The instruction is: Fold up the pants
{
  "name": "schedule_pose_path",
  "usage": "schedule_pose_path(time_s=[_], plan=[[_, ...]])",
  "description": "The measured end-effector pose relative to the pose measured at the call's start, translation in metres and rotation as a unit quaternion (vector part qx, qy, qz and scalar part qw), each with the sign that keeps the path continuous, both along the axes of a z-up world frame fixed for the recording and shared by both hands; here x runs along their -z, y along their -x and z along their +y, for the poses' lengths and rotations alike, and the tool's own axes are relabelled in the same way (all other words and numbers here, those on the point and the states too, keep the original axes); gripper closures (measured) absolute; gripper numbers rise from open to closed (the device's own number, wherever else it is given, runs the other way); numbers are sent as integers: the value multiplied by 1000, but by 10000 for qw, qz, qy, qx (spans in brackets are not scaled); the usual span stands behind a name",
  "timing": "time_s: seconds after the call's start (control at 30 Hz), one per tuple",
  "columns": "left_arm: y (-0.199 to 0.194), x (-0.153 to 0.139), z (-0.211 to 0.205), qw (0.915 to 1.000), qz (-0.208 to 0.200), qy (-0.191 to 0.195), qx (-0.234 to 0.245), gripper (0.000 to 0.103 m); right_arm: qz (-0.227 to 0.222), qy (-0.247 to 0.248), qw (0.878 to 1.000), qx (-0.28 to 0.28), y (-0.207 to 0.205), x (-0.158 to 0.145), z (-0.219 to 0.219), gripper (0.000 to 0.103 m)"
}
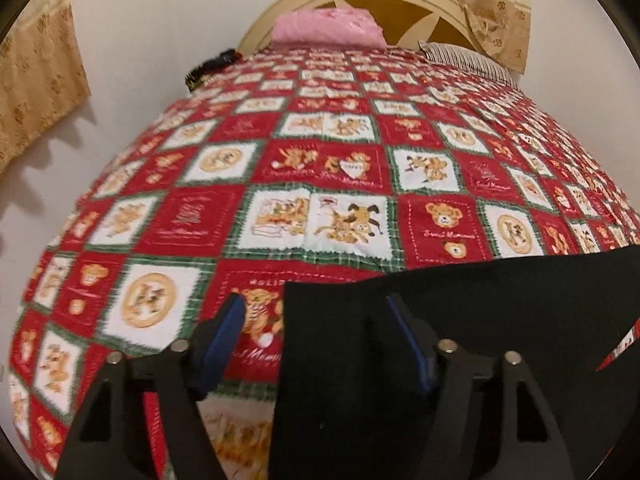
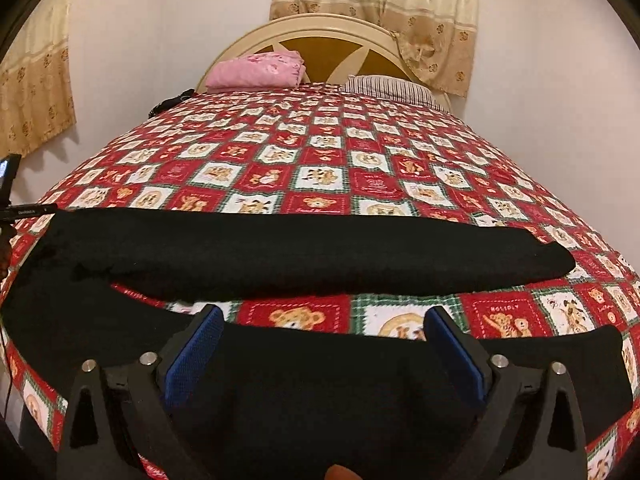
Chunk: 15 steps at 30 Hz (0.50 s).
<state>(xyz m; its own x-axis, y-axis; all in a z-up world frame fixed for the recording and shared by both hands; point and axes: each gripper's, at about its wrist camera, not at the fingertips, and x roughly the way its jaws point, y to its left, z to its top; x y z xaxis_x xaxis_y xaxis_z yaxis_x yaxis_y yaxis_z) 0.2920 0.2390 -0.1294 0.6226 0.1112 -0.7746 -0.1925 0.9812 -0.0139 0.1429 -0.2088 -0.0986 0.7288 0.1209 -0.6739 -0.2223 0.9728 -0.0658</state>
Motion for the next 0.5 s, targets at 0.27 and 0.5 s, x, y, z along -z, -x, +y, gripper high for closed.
schedule_pose_path(time_s=[0.27,0.5], plan=[[-13,25,11,9989,126,412,157,54,213,-34,9997,119,-13,11,-18,18],[-15,26,24,9972,70,708,216,66,515,-203,9984,96,-30,8,-38,31]])
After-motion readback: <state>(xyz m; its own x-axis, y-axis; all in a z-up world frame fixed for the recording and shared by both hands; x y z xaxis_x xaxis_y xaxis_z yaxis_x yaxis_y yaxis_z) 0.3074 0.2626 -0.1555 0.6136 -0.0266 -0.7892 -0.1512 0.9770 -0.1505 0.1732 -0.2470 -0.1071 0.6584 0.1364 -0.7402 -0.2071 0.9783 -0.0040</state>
